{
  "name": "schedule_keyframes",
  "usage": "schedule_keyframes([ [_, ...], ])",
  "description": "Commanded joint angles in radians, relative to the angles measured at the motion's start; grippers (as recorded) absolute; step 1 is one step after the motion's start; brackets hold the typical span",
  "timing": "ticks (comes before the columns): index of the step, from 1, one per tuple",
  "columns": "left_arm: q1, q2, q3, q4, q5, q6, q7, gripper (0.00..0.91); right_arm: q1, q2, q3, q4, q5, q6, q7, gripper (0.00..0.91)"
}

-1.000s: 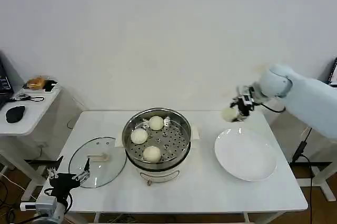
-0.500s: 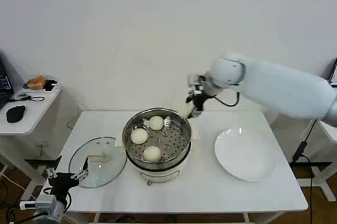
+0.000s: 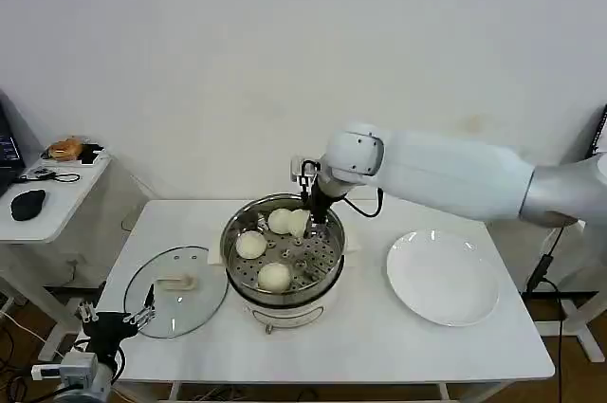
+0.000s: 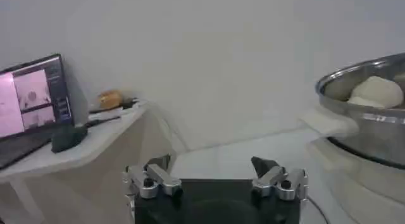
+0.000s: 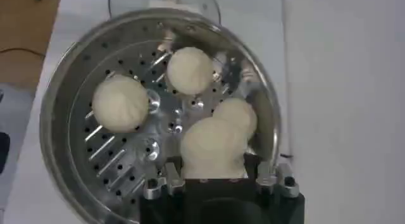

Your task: Take steamed baozi put them in steamer then cover it.

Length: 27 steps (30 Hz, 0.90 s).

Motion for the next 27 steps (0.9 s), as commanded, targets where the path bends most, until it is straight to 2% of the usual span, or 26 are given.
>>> schedule_keyframes([
  [1,-0.006,0.002,0.001,0.008,0.001,-0.001,0.000,0.907,-0.071,0.029,-0.012,-0.019,-0.016,-0.037,0.024,0.655],
  [19,-0.013,-0.001,0.008,0.015,0.009,-0.001,0.000,0.907,-0.120,0.028,0.007,-0.040,-0.078,-0.035,0.001,0.655],
  [20,-0.013,-0.001,0.008,0.015,0.009,-0.001,0.000,0.907,-0.119,0.027,0.008,-0.040,-0.080,-0.035,-0.001,0.675],
  [21,-0.012,-0.001,0.008,0.015,0.009,-0.001,0.000,0.907,-0.118,0.026,0.008,-0.039,-0.081,-0.035,-0.003,0.766],
  [22,-0.012,-0.001,0.008,0.014,0.009,-0.001,0.000,0.907,-0.116,0.025,0.009,-0.038,-0.080,-0.035,-0.003,0.907],
  [27,-0.014,-0.003,0.009,0.013,0.009,0.000,0.000,0.907,-0.102,0.010,0.018,-0.022,-0.081,-0.035,-0.010,0.907],
])
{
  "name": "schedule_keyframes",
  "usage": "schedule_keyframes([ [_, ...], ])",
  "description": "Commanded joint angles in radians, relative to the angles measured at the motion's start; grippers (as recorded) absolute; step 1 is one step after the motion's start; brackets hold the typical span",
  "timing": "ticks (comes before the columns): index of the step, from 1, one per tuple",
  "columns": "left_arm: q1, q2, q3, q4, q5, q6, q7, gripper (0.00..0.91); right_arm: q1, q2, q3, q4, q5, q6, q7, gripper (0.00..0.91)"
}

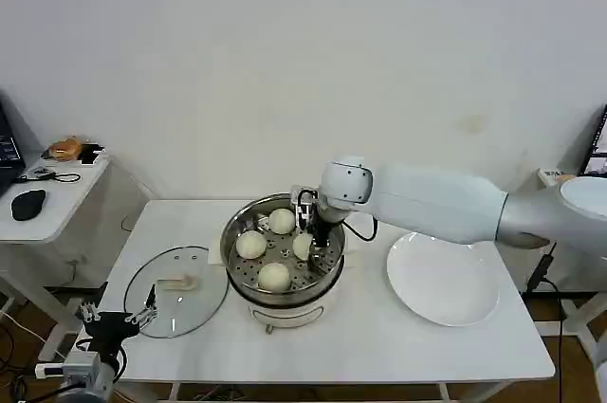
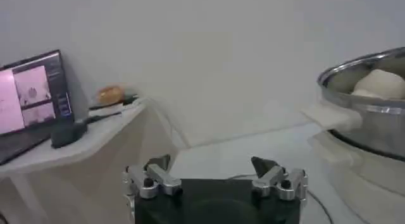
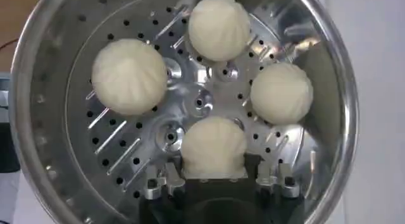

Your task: Take steamed baozi put them in steamer then cover it.

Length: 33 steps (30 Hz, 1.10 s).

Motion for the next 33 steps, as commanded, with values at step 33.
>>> schedule_keyframes([
  [33,-0.018,-0.017,0.022,0.022,0.041,-0.005,0.000,0.907,-1.007,-0.344,1.067,0.427,-0.179,0.558,0.883,0.907],
])
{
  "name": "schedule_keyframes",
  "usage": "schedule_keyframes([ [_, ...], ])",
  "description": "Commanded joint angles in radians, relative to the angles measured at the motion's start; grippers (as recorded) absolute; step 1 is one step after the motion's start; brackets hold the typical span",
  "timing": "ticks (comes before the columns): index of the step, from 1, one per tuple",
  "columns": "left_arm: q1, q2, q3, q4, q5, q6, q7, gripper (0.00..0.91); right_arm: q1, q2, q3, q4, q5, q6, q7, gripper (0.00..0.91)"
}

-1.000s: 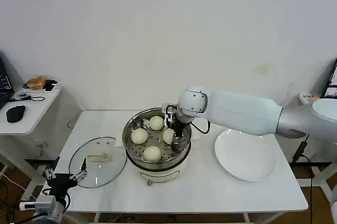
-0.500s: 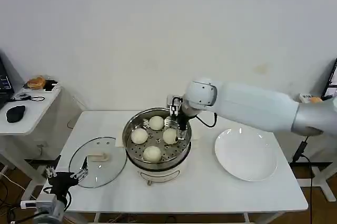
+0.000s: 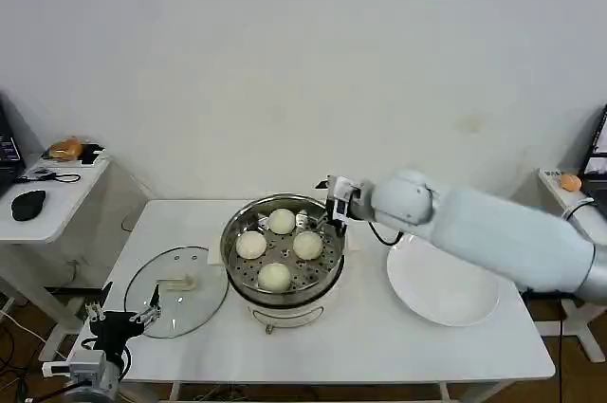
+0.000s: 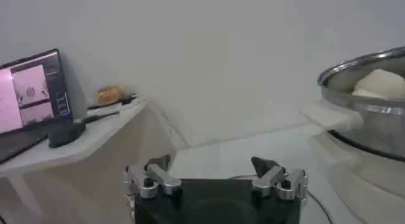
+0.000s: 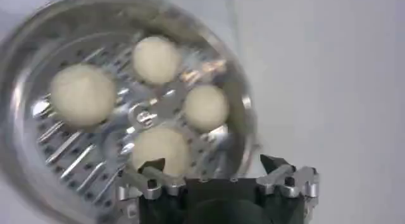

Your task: Take steamed baozi put them in steamer then cover it.

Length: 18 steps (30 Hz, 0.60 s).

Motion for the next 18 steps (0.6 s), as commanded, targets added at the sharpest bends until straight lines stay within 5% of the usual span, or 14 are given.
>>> schedule_keyframes([
  [1,-0.001,-0.008,0.004,0.009,0.031,-0.024,0.002,0.907,-0.733,-0.004,0.708,0.085,-0.198,0.372,0.288,0.907],
  [11,0.012,-0.016,0.005,0.062,0.119,-0.142,-0.034,0.907,-1.219,0.287,1.247,0.085,-0.446,0.564,0.132,0.907],
  [18,0.036,-0.021,0.010,0.117,0.371,-0.217,-0.077,0.907,-1.394,0.461,1.492,0.142,-0.473,0.595,0.015,0.907],
])
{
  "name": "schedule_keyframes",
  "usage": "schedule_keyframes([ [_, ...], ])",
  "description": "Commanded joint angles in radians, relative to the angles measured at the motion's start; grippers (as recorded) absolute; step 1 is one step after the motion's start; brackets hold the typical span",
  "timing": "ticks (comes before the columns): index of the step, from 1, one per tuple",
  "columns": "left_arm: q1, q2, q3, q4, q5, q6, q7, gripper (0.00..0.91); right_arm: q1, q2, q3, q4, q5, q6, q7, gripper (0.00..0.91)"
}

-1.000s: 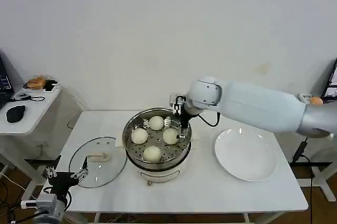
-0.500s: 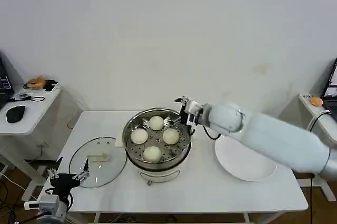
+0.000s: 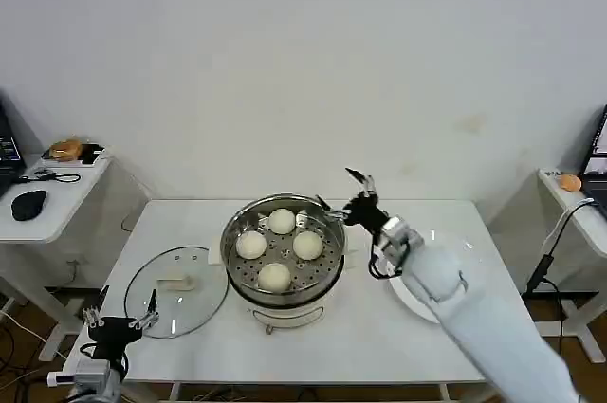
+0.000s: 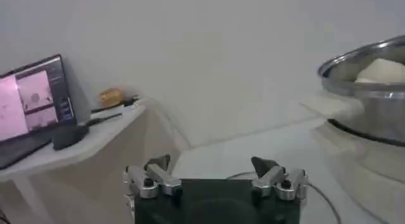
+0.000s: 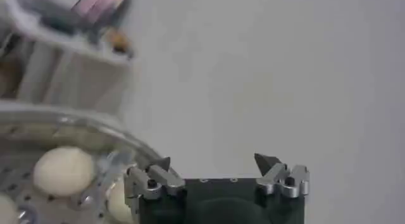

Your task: Take steamed baozi put them in steamer then cover it.

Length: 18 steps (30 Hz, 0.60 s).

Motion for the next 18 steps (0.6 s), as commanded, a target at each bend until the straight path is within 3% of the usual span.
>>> schedule_keyframes([
  [1,0.015,-0.004,0.005,0.077,0.365,-0.131,-0.064,0.907,-0.518,0.279,0.611,0.078,-0.141,0.165,-0.120,0.907],
  [10,-0.035,0.036,0.010,0.228,0.903,-0.232,-0.099,0.907,-0.677,0.312,0.735,0.159,-0.115,0.191,-0.144,0.907],
  [18,-0.077,0.086,0.060,0.345,1.107,-0.241,-0.089,0.907,-0.747,0.333,0.783,0.183,-0.096,0.224,-0.139,0.907],
])
